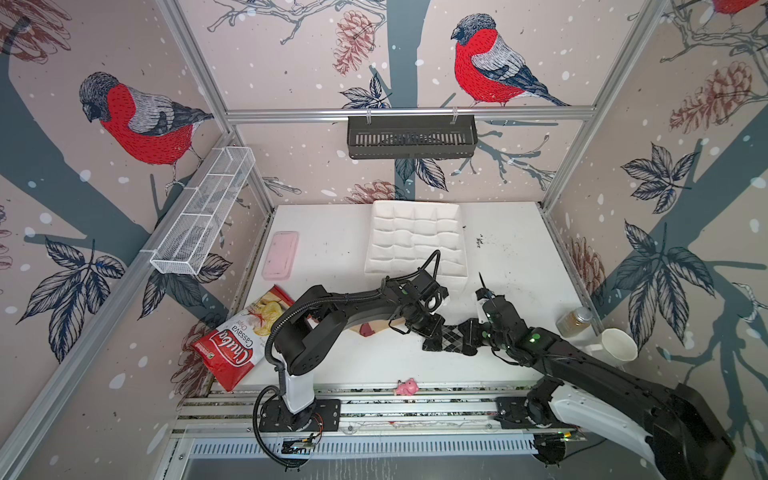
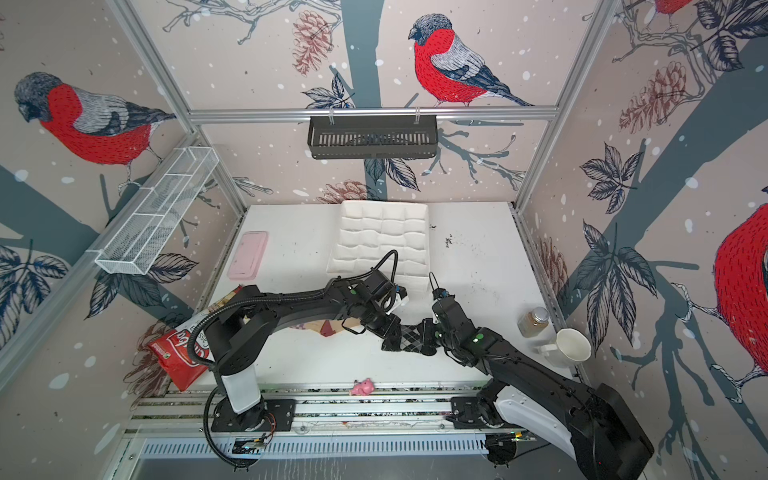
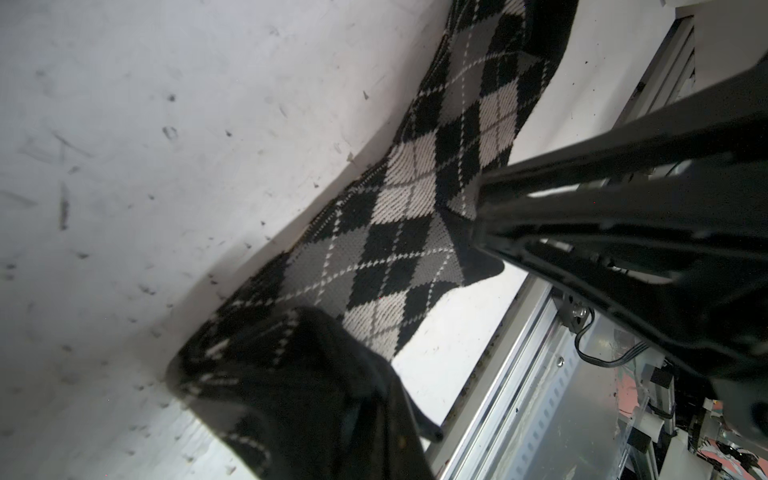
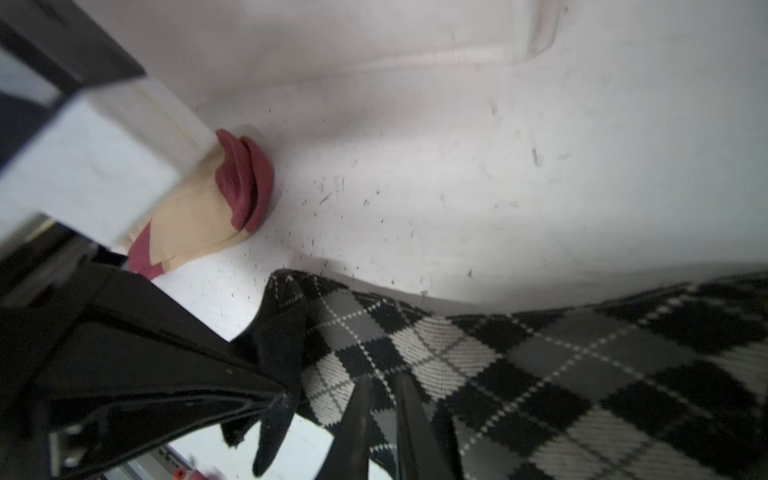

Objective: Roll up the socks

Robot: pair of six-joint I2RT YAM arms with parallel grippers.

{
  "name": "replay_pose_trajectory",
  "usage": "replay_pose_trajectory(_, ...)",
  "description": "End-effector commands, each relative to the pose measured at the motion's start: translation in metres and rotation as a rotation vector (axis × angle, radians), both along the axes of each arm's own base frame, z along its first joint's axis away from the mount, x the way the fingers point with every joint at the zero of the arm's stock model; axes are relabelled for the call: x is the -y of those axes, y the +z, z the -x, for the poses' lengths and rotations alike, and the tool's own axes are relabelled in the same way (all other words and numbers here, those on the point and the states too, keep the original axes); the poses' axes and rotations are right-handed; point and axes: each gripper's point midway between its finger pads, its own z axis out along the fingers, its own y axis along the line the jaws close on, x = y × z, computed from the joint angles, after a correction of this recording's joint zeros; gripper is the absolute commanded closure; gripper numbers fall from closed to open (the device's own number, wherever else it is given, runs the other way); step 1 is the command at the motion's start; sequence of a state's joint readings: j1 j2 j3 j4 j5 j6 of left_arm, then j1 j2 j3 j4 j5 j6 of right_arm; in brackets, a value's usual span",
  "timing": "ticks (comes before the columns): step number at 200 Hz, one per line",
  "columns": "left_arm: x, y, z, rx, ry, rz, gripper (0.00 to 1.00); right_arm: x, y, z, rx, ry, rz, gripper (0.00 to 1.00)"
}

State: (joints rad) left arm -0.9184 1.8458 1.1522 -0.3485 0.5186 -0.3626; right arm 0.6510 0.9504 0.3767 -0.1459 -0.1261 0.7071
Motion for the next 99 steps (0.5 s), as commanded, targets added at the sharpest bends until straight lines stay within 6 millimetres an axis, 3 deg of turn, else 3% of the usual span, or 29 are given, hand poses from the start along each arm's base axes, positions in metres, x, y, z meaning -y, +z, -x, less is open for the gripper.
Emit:
replay_pose_trajectory(1,0.001,0.0,-0.002,0.016,0.003,-0.003,1.0,-0.004,0.011,-0.01,0.027,-0.003,-0.032,0.84)
replay_pose_trajectory(56,0.003,-0.003,-0.002,0.021,0.004,-0.009,1.0,-0.011,-0.01,0.017,-0.081,0.083,-0.055,0.86)
replay_pose_trajectory(99,0.009,-0.004,-0.001,0.008,0.004,0.014,0.93,-0.013,-0.015,0.024,-0.098,0.101,-0.062,0.86)
